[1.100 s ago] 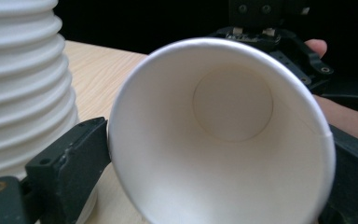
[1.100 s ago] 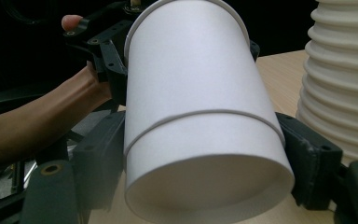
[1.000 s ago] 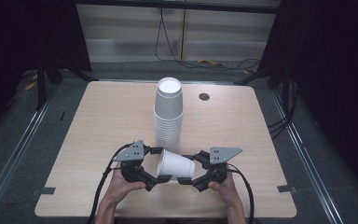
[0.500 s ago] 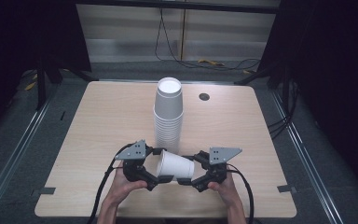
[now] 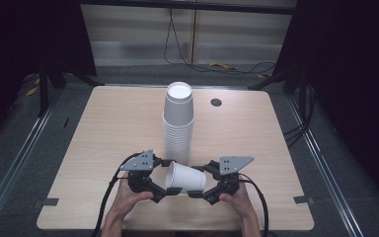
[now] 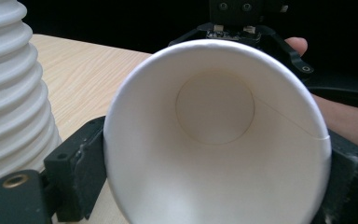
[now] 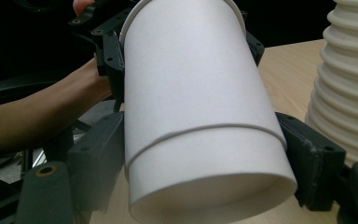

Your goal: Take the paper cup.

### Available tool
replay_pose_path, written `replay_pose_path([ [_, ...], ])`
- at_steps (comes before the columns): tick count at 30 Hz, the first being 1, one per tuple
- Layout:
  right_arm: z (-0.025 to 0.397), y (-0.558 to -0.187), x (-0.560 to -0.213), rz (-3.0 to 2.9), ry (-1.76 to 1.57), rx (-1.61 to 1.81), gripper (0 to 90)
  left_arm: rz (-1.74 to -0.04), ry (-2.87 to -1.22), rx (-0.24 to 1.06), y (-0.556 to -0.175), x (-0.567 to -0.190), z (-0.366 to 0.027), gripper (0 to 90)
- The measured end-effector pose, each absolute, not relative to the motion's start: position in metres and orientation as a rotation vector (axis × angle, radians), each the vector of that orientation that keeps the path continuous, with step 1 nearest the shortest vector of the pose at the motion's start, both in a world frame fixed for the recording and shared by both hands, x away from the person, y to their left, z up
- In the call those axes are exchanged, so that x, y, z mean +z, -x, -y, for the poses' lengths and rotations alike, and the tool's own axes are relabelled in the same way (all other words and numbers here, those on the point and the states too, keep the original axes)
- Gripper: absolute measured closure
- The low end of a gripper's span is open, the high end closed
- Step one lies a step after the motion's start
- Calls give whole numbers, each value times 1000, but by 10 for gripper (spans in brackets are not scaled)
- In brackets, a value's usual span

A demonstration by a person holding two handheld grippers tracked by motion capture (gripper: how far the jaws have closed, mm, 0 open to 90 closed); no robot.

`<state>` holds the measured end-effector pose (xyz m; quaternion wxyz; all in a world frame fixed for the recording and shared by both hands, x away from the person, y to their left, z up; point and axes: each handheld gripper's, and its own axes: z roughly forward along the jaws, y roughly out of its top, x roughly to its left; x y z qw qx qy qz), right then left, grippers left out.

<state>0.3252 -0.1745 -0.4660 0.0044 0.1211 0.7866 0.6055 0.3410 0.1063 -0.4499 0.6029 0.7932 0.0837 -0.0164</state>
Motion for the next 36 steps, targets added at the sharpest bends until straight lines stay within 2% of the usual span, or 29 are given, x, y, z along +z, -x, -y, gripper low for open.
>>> replay_pose_path([
  [4,174,-325,-467,-2462,-383,1884,216,-199,-1843,-29,-341,-450,-108,121],
  [5,174,-325,-468,-2457,-398,1871,184,-204,-1846,-21,-340,-449,-109,121],
  [10,176,-323,-469,-2419,-450,1867,138,-237,-1820,12,-339,-446,-118,120],
  [18,180,-319,-475,-2334,-549,1809,134,-310,-1811,76,-337,-441,-134,118],
  [36,185,-315,-490,-2129,-717,1704,133,-382,-1786,126,-336,-434,-162,116],
])
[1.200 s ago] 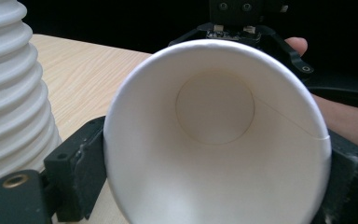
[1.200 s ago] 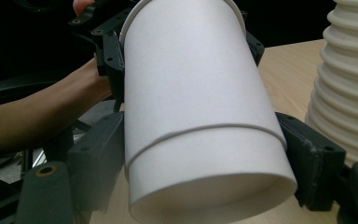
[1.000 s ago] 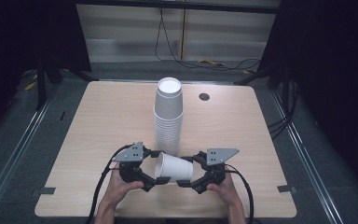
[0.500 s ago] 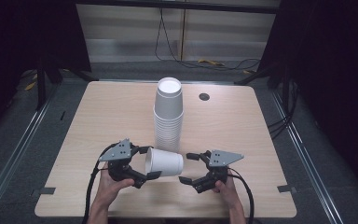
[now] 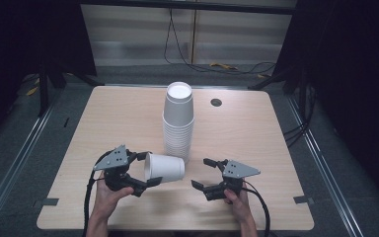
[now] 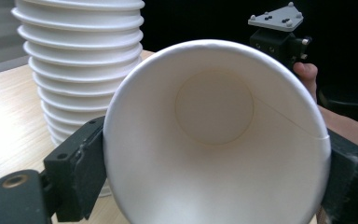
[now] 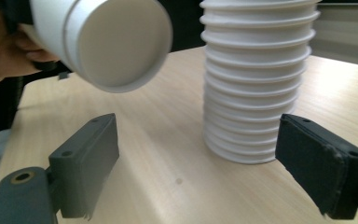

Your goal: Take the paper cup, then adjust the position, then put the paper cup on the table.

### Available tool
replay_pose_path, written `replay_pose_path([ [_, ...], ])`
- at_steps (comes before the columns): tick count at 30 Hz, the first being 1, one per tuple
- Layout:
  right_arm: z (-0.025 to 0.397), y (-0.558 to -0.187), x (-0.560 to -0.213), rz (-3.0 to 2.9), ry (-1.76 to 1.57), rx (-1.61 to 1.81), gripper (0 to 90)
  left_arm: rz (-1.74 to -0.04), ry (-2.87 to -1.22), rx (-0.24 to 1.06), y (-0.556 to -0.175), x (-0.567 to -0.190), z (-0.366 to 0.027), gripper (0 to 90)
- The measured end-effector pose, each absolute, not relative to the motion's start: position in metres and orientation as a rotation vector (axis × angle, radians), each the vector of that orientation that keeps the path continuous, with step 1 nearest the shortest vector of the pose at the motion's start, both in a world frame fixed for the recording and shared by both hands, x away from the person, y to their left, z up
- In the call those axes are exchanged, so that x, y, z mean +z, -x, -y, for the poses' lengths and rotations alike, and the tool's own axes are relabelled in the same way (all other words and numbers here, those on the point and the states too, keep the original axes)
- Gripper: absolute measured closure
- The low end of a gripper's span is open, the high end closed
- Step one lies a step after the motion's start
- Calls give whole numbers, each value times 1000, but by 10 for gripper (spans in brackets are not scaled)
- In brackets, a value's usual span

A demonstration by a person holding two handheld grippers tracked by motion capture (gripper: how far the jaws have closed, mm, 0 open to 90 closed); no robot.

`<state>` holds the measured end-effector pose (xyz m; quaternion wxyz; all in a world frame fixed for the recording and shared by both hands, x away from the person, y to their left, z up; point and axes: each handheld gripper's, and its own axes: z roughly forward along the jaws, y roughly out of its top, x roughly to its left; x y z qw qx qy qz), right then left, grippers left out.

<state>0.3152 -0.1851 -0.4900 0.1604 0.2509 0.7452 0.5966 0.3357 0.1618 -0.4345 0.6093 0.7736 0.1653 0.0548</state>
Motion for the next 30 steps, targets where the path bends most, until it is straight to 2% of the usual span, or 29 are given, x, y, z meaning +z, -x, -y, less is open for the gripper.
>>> replay_pose_path([
  [22,188,-311,-502,-1791,-870,1528,133,-571,-1830,270,-348,-413,-205,116],
  [30,191,-311,-503,-1744,-903,1539,130,-627,-1852,274,-362,-410,-213,114],
])
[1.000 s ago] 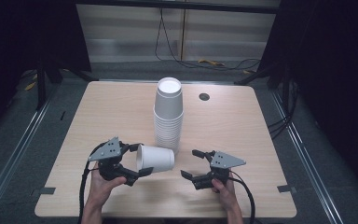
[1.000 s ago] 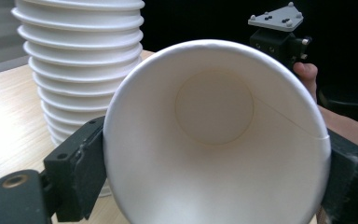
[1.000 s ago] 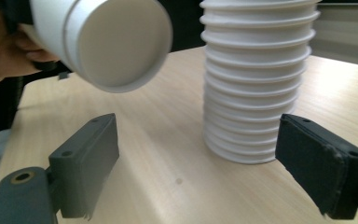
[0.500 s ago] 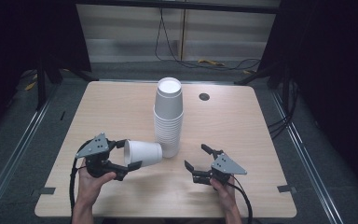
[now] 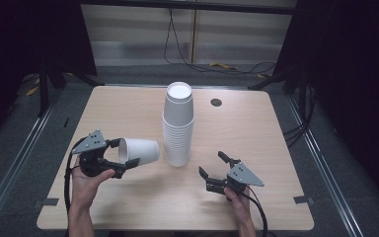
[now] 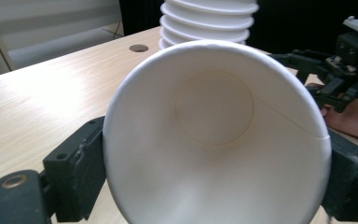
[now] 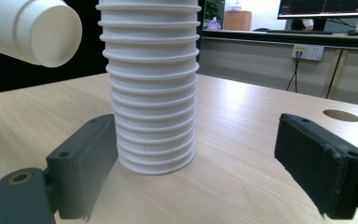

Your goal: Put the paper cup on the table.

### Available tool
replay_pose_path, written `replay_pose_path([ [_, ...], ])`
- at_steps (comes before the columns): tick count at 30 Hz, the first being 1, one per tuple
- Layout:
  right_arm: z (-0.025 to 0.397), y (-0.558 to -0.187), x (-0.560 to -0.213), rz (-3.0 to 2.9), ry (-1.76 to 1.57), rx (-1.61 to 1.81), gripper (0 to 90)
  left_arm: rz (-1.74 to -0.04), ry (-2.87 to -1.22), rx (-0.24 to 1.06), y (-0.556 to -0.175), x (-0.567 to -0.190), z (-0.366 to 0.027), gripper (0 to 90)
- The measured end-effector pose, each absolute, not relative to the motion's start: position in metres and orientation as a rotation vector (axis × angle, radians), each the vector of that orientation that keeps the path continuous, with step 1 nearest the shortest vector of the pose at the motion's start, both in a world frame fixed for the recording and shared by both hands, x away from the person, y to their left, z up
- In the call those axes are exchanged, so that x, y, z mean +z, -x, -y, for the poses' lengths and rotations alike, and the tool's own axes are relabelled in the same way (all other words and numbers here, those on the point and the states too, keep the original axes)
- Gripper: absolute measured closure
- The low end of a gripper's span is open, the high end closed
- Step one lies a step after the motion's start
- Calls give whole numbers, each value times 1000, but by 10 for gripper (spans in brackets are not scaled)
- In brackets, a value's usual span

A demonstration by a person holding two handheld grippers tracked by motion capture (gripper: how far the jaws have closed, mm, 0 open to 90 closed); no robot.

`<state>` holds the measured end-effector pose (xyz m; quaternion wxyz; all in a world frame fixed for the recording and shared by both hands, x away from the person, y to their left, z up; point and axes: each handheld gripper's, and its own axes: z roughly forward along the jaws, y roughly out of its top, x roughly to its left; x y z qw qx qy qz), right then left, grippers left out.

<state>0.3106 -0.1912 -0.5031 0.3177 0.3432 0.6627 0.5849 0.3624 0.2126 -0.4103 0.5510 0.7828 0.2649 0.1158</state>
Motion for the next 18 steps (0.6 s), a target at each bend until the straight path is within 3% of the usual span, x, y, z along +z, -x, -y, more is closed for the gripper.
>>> replay_pose_path([
  [18,192,-306,-505,-1686,-892,1552,134,-691,-2040,308,-402,-388,-217,111],
])
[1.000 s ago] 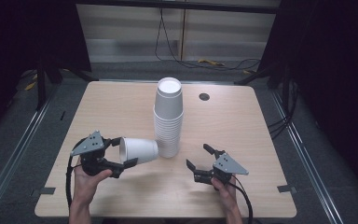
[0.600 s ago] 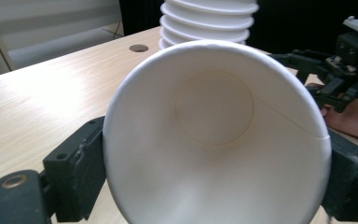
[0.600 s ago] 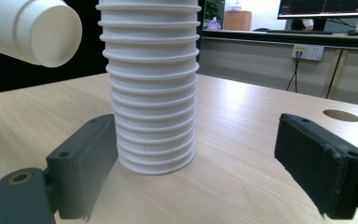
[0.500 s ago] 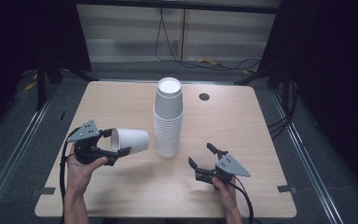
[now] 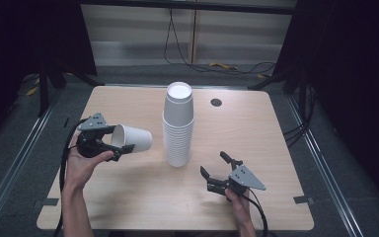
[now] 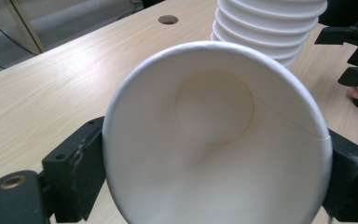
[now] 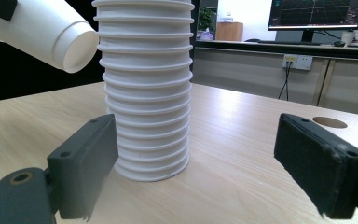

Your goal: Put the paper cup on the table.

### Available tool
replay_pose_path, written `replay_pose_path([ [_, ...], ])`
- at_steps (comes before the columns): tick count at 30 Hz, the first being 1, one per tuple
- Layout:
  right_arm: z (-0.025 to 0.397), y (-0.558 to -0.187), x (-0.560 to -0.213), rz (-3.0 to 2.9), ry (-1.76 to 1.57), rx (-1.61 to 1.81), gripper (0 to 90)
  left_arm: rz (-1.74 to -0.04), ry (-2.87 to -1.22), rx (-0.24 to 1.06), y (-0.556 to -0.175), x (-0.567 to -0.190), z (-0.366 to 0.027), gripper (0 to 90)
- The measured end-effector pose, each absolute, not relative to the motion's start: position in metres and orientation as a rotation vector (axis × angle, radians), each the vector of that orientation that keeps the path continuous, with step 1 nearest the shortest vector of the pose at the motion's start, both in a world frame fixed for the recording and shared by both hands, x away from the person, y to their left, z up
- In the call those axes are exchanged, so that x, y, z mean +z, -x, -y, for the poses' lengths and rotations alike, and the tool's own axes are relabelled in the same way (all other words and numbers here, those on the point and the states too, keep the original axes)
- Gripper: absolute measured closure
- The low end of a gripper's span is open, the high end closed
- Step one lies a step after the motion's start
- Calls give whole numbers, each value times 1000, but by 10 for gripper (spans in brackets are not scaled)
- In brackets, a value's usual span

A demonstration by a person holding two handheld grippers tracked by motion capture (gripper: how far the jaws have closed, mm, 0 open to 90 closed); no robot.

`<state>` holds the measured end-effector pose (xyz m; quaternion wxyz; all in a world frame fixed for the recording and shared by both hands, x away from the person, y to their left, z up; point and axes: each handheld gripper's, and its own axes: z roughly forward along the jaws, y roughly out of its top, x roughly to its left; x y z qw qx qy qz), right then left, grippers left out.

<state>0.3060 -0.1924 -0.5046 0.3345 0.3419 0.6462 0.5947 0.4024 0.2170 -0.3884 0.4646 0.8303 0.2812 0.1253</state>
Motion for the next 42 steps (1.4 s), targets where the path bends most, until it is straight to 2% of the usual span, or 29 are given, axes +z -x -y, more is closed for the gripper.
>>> replay_pose_path([
  [13,194,-306,-505,-1681,-894,1562,133,-757,-2269,339,-438,-386,-210,109],
  [28,194,-306,-505,-1670,-909,1554,132,-776,-2443,282,-457,-387,-204,105],
  [42,193,-306,-505,-1673,-894,1555,132,-750,-2655,263,-468,-396,-180,100],
])
